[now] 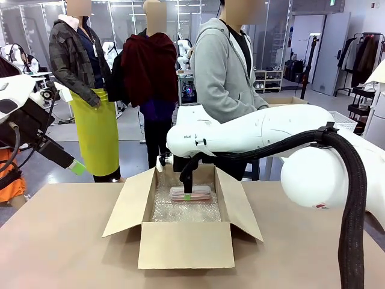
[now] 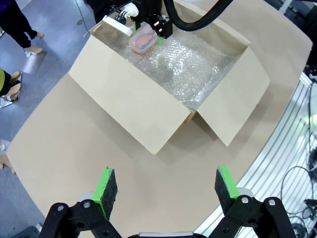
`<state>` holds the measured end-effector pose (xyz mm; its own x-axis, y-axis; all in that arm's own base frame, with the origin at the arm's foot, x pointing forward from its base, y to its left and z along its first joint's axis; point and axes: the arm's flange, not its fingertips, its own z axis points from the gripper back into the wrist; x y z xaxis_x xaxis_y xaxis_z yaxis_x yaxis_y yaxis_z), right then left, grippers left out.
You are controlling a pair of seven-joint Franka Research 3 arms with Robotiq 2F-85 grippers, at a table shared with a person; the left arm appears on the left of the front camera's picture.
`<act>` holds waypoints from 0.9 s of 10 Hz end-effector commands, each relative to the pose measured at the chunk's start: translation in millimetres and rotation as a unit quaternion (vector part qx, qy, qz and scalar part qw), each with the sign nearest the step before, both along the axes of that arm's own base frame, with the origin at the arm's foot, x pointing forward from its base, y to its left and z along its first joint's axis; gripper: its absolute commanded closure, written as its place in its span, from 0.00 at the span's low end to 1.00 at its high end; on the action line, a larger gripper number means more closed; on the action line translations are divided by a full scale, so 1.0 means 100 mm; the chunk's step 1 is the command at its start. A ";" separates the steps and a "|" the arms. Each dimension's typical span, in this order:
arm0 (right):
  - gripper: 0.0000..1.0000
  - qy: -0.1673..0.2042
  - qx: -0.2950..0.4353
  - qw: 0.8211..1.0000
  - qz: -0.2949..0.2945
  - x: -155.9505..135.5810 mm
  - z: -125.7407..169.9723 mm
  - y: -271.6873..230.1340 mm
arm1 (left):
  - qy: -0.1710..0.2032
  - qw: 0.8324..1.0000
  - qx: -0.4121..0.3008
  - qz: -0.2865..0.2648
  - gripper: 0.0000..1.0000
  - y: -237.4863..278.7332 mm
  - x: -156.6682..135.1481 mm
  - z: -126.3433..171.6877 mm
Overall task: Pack the glasses set securely to prepare it for shipping.
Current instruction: Put the Glasses case from the right side of the table into the Package Box.
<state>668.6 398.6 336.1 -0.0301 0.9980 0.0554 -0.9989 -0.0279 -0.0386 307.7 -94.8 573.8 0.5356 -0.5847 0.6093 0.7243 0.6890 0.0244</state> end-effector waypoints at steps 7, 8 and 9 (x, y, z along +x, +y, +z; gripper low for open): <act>0.00 -0.011 -0.012 1.000 -0.027 -0.44 0.63 -0.25 | -0.009 1.000 -0.005 -0.004 0.00 0.01 0.01 0.00; 0.00 -0.020 0.001 0.999 -0.035 -0.52 0.77 -0.33 | -0.009 1.000 -0.005 -0.004 0.00 0.01 0.01 0.00; 0.00 -0.028 0.004 0.999 -0.044 -0.59 0.88 -0.41 | -0.009 1.000 -0.005 -0.004 0.00 0.01 0.01 0.00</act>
<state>640.8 375.4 428.7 0.0122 0.9989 0.0454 -0.9956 0.0164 -0.0920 307.7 -94.7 573.9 0.5357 -0.5845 0.6094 0.7241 0.6893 0.0246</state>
